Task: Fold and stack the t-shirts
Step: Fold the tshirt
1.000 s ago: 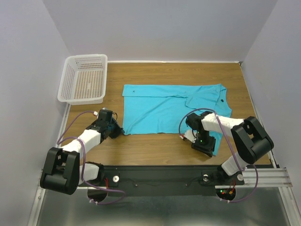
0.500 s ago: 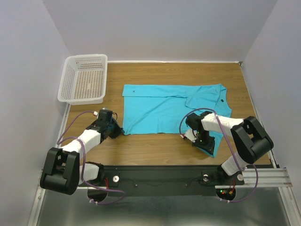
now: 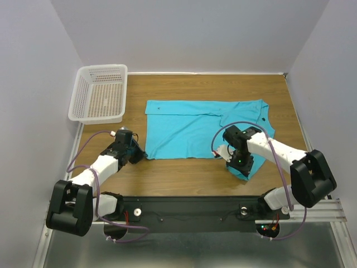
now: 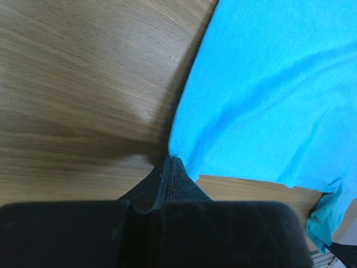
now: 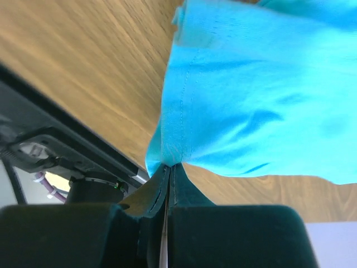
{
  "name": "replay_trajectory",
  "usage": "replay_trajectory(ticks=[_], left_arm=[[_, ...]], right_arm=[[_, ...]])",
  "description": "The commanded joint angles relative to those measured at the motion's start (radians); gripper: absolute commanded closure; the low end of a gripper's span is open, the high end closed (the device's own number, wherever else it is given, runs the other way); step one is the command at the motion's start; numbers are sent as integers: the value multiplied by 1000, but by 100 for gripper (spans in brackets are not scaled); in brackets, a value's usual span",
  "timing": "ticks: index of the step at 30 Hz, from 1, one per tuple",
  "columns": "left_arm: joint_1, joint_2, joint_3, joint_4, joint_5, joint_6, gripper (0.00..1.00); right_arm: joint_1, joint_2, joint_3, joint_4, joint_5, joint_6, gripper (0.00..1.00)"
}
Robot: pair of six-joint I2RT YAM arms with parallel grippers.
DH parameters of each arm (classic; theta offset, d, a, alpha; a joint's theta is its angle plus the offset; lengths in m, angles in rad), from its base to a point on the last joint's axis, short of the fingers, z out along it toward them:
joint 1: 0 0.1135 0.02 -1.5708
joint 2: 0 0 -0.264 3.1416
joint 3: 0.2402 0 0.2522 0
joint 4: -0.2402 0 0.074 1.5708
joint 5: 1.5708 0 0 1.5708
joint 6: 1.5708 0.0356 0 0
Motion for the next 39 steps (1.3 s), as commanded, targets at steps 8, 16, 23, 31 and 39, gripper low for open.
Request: replay_trajectory(ticks=[8,16,23,31,39], left_arm=[[-4,-49,115,-80,-16,51,100],[-1,-46,192,-105,-24,78,100],[8,-23,253,-108,-21,102,100],[19,37,287,-75,-4,119,100],[22,95,293,-42,16,140,100]], right_arm=[[-154,-156,143,-73,-55,-167,100],[-220,-221,185,-84,-45,-232,99],[-263,-235,260,-81,-52,-269,99],[-287,-118,237,26,-109,-276,99],[-287,122,269,187,-178,-195,86]])
